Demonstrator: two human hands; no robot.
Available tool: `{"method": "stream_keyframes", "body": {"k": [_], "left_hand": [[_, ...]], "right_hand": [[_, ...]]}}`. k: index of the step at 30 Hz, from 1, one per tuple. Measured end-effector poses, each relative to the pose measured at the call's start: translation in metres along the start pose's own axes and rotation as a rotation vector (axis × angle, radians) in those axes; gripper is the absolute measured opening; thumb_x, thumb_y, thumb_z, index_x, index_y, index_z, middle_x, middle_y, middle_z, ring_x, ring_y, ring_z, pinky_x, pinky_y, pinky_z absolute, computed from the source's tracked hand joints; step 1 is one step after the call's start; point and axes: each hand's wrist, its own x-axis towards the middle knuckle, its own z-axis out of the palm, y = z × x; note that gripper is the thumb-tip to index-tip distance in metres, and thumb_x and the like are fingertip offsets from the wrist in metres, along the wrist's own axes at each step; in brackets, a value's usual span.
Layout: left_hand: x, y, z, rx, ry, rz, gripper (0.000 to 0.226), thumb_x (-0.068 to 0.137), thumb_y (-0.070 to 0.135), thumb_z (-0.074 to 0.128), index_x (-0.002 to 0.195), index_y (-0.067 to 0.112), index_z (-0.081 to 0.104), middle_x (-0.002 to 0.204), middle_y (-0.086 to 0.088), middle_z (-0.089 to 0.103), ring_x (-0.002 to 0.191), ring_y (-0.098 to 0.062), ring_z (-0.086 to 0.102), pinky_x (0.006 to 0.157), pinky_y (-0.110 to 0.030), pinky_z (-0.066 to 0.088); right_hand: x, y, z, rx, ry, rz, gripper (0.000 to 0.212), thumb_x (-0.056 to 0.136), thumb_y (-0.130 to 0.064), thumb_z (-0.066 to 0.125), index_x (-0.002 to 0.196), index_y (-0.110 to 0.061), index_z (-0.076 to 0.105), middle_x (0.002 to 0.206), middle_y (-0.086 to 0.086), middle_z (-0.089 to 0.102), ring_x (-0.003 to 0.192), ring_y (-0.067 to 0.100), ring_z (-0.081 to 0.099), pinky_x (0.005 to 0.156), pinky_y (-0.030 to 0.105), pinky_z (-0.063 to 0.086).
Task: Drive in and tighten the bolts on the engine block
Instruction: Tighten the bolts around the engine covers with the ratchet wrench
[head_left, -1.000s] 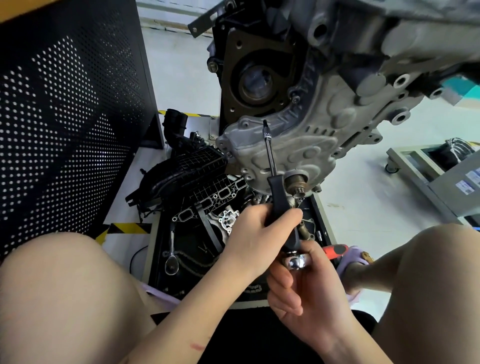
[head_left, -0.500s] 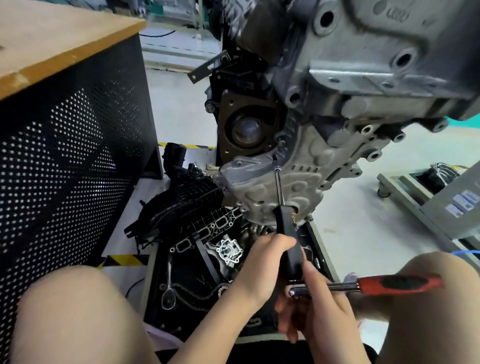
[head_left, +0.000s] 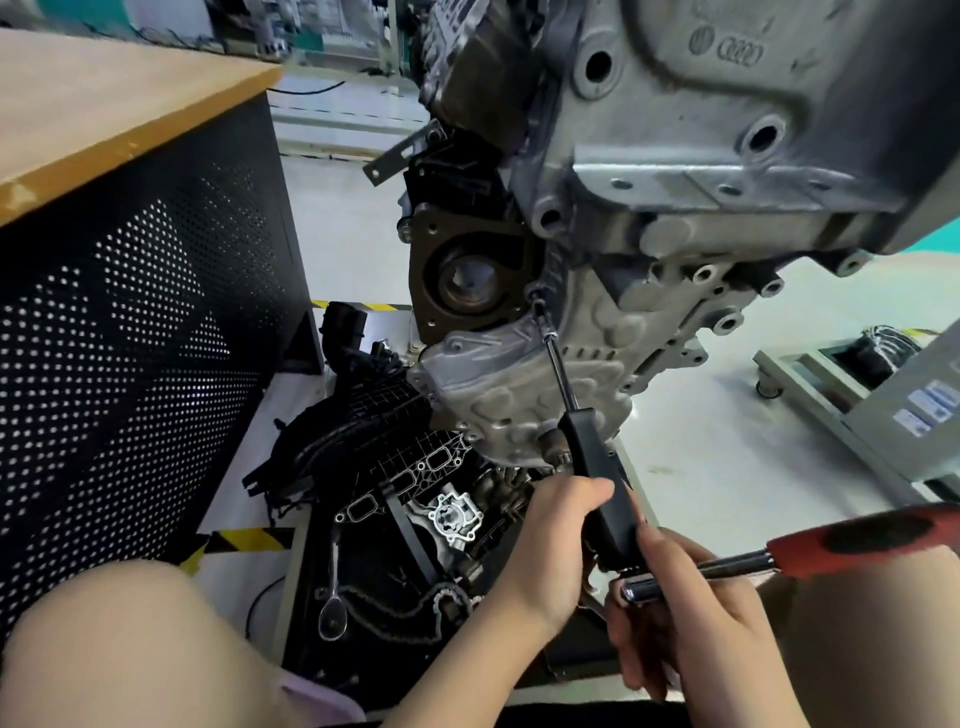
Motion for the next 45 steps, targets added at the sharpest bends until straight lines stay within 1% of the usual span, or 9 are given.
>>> {"method": "stream_keyframes", "body": {"k": [6, 13, 22, 29, 33, 36, 39, 43, 45], "left_hand": [[0.007, -0.001, 0.001, 0.0, 0.039, -0.027, 0.037, 0.049, 0.045, 0.052, 0.06, 0.01, 0.05, 0.055, 0.002, 0.049, 0.054, -0.009, 0.047, 0.054, -0.018, 0.039], [0.01, 0.0, 0.001, 0.038, 0.014, 0.006, 0.027, 0.052, 0.045, 0.05, 0.049, 0.02, 0.058, 0.052, 0.005, 0.051, 0.051, -0.008, 0.048, 0.052, -0.014, 0.04], [0.009, -0.003, 0.001, 0.035, 0.018, 0.011, 0.027, 0.051, 0.045, 0.049, 0.047, 0.02, 0.059, 0.05, 0.006, 0.052, 0.049, -0.005, 0.049, 0.051, -0.011, 0.039], [0.012, -0.003, 0.0, 0.029, 0.036, 0.0, 0.027, 0.052, 0.046, 0.05, 0.049, 0.02, 0.058, 0.051, 0.004, 0.05, 0.049, -0.008, 0.048, 0.051, -0.014, 0.039], [0.014, -0.001, 0.001, 0.018, 0.015, 0.003, 0.028, 0.053, 0.045, 0.051, 0.051, 0.018, 0.057, 0.051, 0.005, 0.051, 0.05, -0.007, 0.048, 0.052, -0.013, 0.039], [0.018, 0.001, 0.001, 0.004, -0.009, -0.063, 0.038, 0.05, 0.047, 0.055, 0.063, 0.011, 0.053, 0.053, 0.006, 0.052, 0.05, -0.007, 0.05, 0.051, -0.013, 0.039], [0.024, 0.005, 0.0, 0.029, -0.063, -0.082, 0.031, 0.053, 0.046, 0.059, 0.061, 0.016, 0.057, 0.052, 0.004, 0.053, 0.048, -0.009, 0.049, 0.048, -0.018, 0.038], [0.027, 0.007, -0.001, 0.064, -0.076, -0.077, 0.024, 0.055, 0.044, 0.064, 0.054, 0.02, 0.066, 0.05, 0.006, 0.057, 0.048, -0.007, 0.054, 0.048, -0.018, 0.042], [0.025, 0.005, -0.004, 0.049, -0.057, -0.068, 0.021, 0.056, 0.042, 0.067, 0.056, 0.022, 0.067, 0.052, 0.007, 0.059, 0.051, -0.005, 0.058, 0.05, -0.017, 0.045]], "right_hand": [[0.007, -0.004, -0.002, -0.001, -0.014, -0.002, 0.042, 0.092, -0.017, 0.045, 0.055, -0.018, 0.065, 0.041, 0.015, 0.047, 0.026, 0.02, 0.037, 0.028, 0.017, 0.022], [0.011, -0.002, -0.005, -0.003, -0.022, 0.004, 0.036, 0.091, -0.017, 0.046, 0.061, -0.014, 0.065, 0.041, 0.014, 0.049, 0.027, 0.021, 0.039, 0.029, 0.017, 0.022], [0.013, 0.001, -0.006, 0.002, -0.026, 0.017, 0.041, 0.09, -0.018, 0.047, 0.052, -0.013, 0.061, 0.041, 0.015, 0.049, 0.027, 0.021, 0.038, 0.03, 0.019, 0.022], [0.016, 0.0, -0.005, -0.013, -0.027, 0.017, 0.037, 0.091, -0.019, 0.047, 0.059, -0.018, 0.065, 0.041, 0.014, 0.049, 0.027, 0.021, 0.039, 0.03, 0.016, 0.023], [0.017, -0.003, -0.007, 0.043, -0.032, 0.063, 0.043, 0.089, -0.02, 0.046, 0.051, -0.015, 0.064, 0.039, 0.016, 0.047, 0.024, 0.021, 0.037, 0.028, 0.017, 0.023], [0.018, -0.007, -0.011, 0.11, -0.079, 0.181, 0.044, 0.068, -0.04, 0.055, 0.039, -0.006, 0.056, 0.035, 0.017, 0.042, 0.023, 0.019, 0.034, 0.028, 0.016, 0.022], [0.019, -0.01, -0.013, 0.217, -0.131, 0.273, 0.055, 0.042, -0.052, 0.057, 0.045, 0.003, 0.056, 0.035, 0.015, 0.037, 0.022, 0.017, 0.03, 0.028, 0.014, 0.021], [0.021, -0.011, -0.02, 0.203, -0.141, 0.307, 0.061, 0.05, -0.05, 0.054, 0.062, 0.01, 0.058, 0.037, 0.016, 0.039, 0.021, 0.017, 0.031, 0.028, 0.013, 0.023], [0.022, -0.011, -0.02, 0.15, -0.126, 0.291, 0.06, 0.055, -0.049, 0.054, 0.061, 0.011, 0.057, 0.037, 0.017, 0.041, 0.022, 0.018, 0.032, 0.028, 0.014, 0.023]]}}
